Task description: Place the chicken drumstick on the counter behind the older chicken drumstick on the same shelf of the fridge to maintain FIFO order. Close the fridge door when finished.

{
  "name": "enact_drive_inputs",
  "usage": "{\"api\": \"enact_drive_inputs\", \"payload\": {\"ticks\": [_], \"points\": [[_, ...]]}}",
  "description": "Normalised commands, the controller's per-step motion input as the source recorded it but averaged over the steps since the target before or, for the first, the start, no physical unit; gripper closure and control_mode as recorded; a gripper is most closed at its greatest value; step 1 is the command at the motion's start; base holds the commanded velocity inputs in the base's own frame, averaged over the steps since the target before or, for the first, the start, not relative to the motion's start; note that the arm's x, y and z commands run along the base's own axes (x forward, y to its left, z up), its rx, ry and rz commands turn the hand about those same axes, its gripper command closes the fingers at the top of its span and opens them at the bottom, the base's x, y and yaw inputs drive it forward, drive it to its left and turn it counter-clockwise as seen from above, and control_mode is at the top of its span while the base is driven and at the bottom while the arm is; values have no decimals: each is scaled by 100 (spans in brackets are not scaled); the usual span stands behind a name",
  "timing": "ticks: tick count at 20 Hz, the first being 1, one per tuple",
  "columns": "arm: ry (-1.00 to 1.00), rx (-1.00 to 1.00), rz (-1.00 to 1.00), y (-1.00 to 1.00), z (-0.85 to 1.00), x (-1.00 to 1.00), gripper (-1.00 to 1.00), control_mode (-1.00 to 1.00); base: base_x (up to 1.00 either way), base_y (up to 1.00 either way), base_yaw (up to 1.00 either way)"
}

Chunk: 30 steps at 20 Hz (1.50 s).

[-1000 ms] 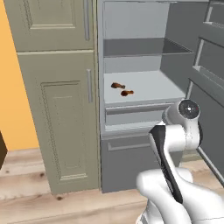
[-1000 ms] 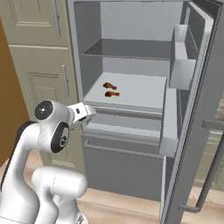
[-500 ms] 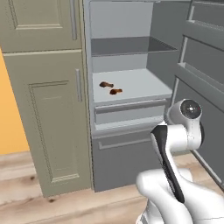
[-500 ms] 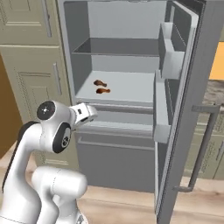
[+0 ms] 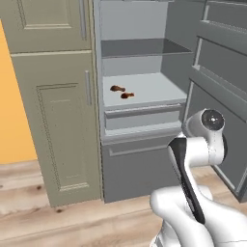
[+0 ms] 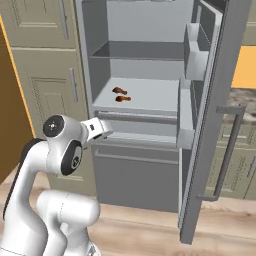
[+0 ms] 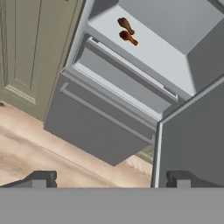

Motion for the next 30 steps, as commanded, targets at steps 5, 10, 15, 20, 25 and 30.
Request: {"api": "enact_drive_inputs", "payload": {"ticks": [5, 10, 15, 20, 25, 30], "points": [[0, 0, 0, 0, 0, 0, -100, 100, -25, -5, 17], [0, 0, 0, 0, 0, 0, -100, 100, 0, -28, 22], [0, 0, 0, 0, 0, 0, -100, 100, 0, -25, 21], [0, 0, 0, 0, 0, 0, -100, 100, 0, -4, 11], [0, 0, 0, 0, 0, 0, -100, 100, -6, -5, 7], [-26, 10, -4, -9, 1, -87, -100, -100, 0, 0, 0]]}}
